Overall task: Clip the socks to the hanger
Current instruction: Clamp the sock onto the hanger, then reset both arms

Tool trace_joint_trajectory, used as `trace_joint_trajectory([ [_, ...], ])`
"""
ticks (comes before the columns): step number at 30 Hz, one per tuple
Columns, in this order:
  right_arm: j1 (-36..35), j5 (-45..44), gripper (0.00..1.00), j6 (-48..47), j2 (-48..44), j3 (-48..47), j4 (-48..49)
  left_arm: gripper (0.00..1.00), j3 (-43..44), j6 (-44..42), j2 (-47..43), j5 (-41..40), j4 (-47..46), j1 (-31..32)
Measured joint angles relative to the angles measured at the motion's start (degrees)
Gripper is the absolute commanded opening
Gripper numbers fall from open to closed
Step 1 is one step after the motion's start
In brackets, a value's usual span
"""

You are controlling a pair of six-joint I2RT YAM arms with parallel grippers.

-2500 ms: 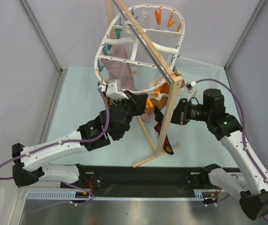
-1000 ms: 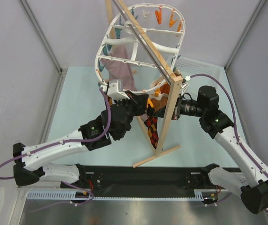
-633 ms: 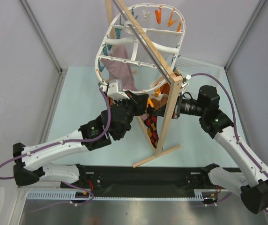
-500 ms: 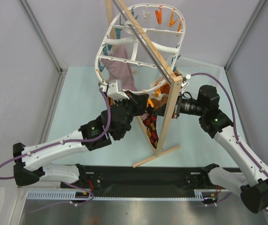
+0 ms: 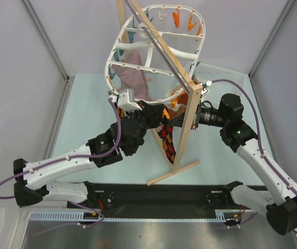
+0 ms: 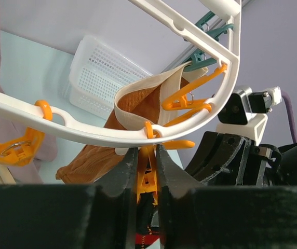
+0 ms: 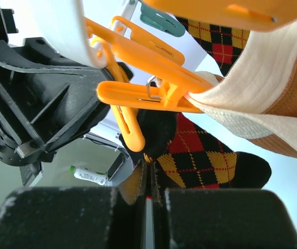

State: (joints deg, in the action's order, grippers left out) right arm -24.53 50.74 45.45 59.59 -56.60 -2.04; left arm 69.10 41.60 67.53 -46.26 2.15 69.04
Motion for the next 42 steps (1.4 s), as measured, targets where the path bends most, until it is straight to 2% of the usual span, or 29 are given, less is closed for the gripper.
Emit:
trace_joint_trajectory([
  [4, 0.0, 0.2, 0.00, 0.2, 0.0, 0.0, 0.7, 0.41, 0.0, 0.2, -0.1, 0.0, 0.0, 0.0],
  [11, 0.0, 0.3, 0.01, 1.0, 0.6, 0.0, 2.0, 0.55, -2.1, 0.4, -0.5, 0.4, -0.3, 0.0],
  [13, 0.0, 0.2, 0.11, 1.1, 0.9, 0.0, 2.6, 0.59, -2.5, 0.4, -0.6, 0.4, -0.3, 0.0],
  [14, 0.0, 0.2, 0.24, 1.4, 1.1, 0.0, 2.8, 0.61, -2.6, 0.4, -0.7, 0.4, -0.3, 0.0],
  [16, 0.0, 0.2, 0.36, 1.4, 1.4, 0.0, 3.1, 0.67, -2.8, 0.4, -1.1, 0.4, -0.2, 0.0],
  [17, -0.1, 0.1, 0.45, 1.3, 1.6, 0.0, 3.1, 0.69, -2.9, 0.4, -1.4, 0.4, -0.1, 0.0],
  [24, -0.1, -0.9, 0.60, -1.9, 2.2, -0.1, -0.7, 0.82, -7.6, 0.2, -7.7, 1.5, 0.0, 0.0],
  [26, -0.1, -1.9, 0.63, -4.0, 2.1, -0.1, -3.0, 0.84, -9.1, -0.5, -10.0, 2.1, -0.1, 0.0],
  [27, -0.1, -2.4, 0.63, -4.8, 2.0, -0.1, -4.3, 0.91, -9.7, -0.9, -10.9, 2.5, -0.2, 0.0],
  [30, 0.1, -5.1, 0.65, -8.2, 0.7, -0.1, -9.1, 0.96, -12.2, -2.5, -14.5, 4.3, -0.3, 0.0],
  [34, 0.7, -9.2, 0.74, -12.7, -2.7, 0.6, -14.8, 0.98, -17.9, -3.7, -21.5, 6.2, 0.1, 0.0],
  [35, 0.8, -10.5, 0.81, -13.8, -3.9, 1.2, -16.3, 0.99, -19.6, -3.8, -23.7, 6.4, 0.6, 0.0],
  [39, 1.0, -19.4, 0.99, -17.1, -9.5, 6.0, -20.7, 0.99, -26.0, -3.7, -32.2, 6.4, 3.3, 0.0],
  [42, 1.0, -27.1, 1.00, -18.1, -14.8, 13.7, -19.7, 1.00, -31.4, -3.5, -38.6, 6.2, 3.8, 0.0],
])
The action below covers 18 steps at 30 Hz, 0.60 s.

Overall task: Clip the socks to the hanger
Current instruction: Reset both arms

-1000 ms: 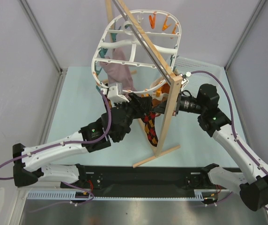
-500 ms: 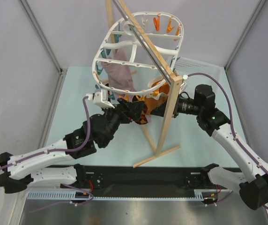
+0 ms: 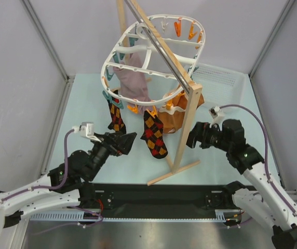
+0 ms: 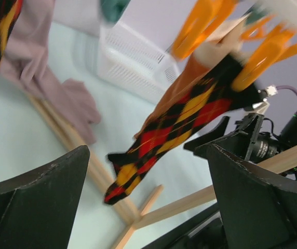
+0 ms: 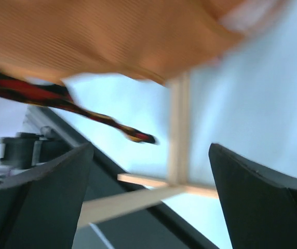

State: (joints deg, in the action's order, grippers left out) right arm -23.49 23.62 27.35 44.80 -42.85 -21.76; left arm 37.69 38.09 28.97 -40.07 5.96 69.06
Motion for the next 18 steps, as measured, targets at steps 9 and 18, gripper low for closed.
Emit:
trace_joint_trajectory([
  [9, -0.1, -15.1, 1.00, 6.0, -25.7, 33.5, 15.1, 1.00, -25.0, 2.4, -13.8, 5.2, -3.0, -2.8],
  [18, -0.6, -19.6, 1.00, 17.1, -41.0, 40.3, 20.3, 1.00, -34.7, 6.3, -28.4, 13.1, -8.9, -5.5],
])
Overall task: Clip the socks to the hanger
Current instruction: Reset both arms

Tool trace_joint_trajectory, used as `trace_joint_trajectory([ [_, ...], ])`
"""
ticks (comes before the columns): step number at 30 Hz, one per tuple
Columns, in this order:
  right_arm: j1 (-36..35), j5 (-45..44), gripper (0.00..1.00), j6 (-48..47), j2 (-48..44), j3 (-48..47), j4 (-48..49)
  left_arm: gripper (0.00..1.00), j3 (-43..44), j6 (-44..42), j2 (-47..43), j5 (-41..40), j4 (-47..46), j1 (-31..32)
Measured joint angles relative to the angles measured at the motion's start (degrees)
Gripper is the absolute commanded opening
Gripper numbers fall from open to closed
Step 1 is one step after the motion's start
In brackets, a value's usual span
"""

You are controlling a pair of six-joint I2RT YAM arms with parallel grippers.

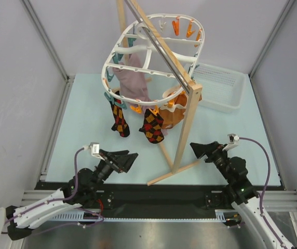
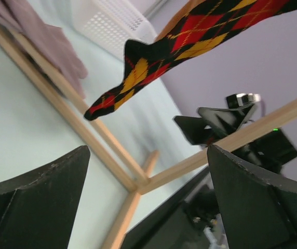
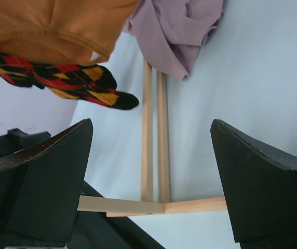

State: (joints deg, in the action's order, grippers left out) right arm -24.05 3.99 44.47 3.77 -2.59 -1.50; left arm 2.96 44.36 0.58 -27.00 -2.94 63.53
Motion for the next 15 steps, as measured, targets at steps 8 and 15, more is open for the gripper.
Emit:
trace_joint_trajectory([
  [8, -1.3, -5.2, 1.00, 3.5, 1.7, 0.0, 0.2, 0.99, 0.0, 9.1, -0.3, 6.2, -6.5, -0.3],
  [15, -1.4, -6.8, 1.00, 3.6, 1.6, 0.0, -2.0, 0.99, 0.0, 11.5, -0.3, 7.9, -5.2, -0.3],
])
